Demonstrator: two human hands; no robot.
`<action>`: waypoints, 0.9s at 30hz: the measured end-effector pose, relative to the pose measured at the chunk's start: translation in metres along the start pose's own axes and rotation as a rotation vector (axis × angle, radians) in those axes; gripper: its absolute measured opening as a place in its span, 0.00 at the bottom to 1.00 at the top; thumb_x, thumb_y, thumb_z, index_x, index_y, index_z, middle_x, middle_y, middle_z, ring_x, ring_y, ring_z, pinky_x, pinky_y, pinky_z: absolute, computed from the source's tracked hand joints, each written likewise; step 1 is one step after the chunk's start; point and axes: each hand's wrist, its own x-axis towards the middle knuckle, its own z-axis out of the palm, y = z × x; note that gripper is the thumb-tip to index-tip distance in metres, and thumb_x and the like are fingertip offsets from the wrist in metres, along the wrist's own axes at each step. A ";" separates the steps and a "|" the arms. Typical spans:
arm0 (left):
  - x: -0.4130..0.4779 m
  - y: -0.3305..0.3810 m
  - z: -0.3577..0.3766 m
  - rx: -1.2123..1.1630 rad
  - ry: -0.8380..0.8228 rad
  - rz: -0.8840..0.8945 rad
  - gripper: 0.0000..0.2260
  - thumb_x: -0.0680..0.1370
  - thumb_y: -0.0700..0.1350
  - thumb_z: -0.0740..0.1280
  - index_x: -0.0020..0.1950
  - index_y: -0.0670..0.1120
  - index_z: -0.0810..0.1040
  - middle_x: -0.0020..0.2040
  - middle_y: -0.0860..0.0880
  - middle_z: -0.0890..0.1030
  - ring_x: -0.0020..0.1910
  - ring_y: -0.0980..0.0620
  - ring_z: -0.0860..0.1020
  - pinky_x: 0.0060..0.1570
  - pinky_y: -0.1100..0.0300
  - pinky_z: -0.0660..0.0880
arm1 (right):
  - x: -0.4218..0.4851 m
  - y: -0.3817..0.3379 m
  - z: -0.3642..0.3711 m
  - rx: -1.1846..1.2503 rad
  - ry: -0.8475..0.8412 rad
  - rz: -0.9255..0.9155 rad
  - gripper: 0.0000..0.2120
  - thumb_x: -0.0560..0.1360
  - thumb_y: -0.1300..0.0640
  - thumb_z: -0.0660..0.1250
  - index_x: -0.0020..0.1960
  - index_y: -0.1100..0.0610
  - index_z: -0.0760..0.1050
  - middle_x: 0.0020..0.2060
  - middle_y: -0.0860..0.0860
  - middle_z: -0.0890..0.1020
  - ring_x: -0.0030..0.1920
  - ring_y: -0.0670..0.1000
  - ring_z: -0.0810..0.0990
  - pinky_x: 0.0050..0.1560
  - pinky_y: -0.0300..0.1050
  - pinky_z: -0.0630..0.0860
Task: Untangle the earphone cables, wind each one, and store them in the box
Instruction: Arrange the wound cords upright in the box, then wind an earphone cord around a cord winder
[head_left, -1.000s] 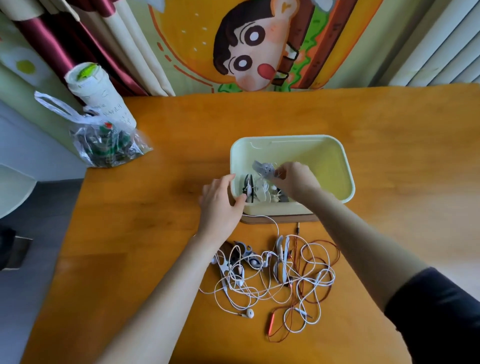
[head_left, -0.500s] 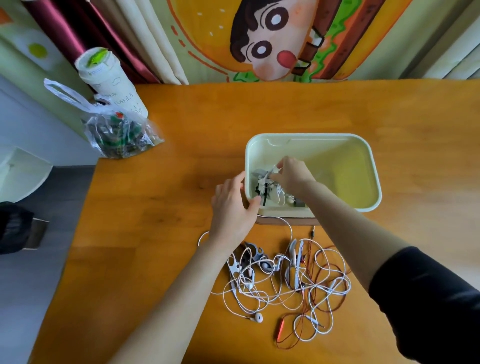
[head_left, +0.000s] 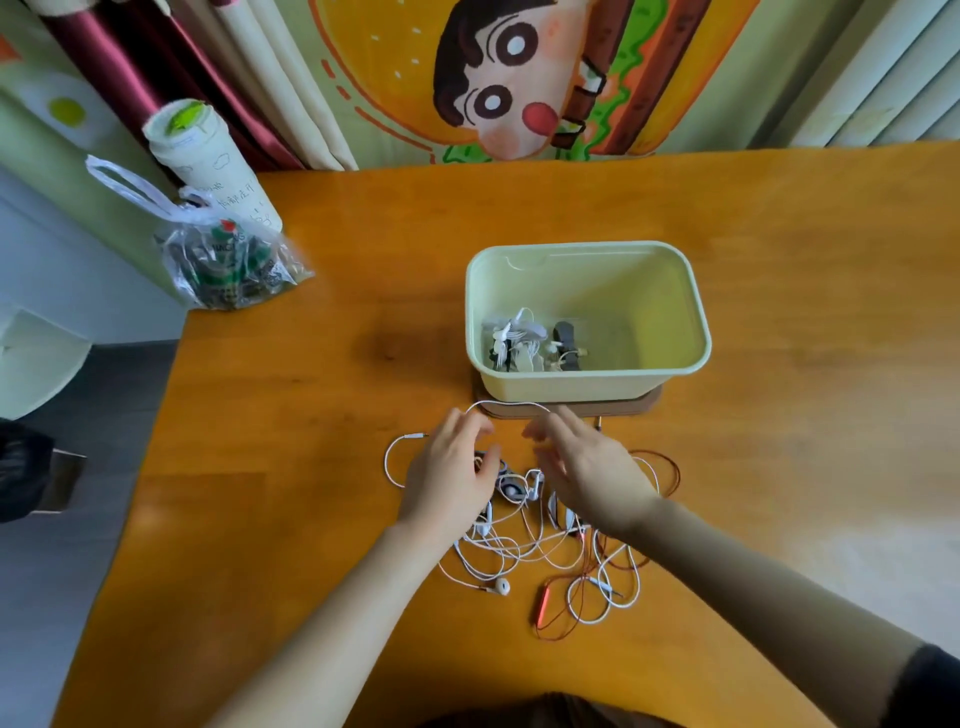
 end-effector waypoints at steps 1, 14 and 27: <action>-0.005 -0.002 0.006 0.037 -0.069 -0.014 0.08 0.79 0.47 0.65 0.57 0.48 0.74 0.54 0.53 0.74 0.50 0.53 0.75 0.42 0.59 0.74 | -0.007 0.003 0.009 -0.030 -0.112 0.064 0.14 0.78 0.58 0.60 0.63 0.57 0.70 0.56 0.53 0.75 0.51 0.53 0.78 0.44 0.45 0.77; -0.043 -0.023 0.023 0.209 -0.268 0.038 0.08 0.80 0.43 0.63 0.56 0.48 0.81 0.55 0.50 0.77 0.56 0.53 0.74 0.46 0.63 0.70 | -0.001 -0.014 0.052 -0.034 -0.336 0.379 0.19 0.80 0.57 0.57 0.70 0.57 0.64 0.64 0.56 0.73 0.65 0.55 0.69 0.63 0.47 0.70; -0.049 -0.021 0.022 0.138 -0.272 -0.002 0.07 0.80 0.44 0.64 0.55 0.47 0.80 0.53 0.50 0.77 0.47 0.53 0.77 0.43 0.64 0.72 | -0.014 -0.002 0.054 0.012 -0.331 0.626 0.24 0.76 0.50 0.66 0.67 0.60 0.65 0.61 0.57 0.71 0.59 0.56 0.74 0.56 0.46 0.75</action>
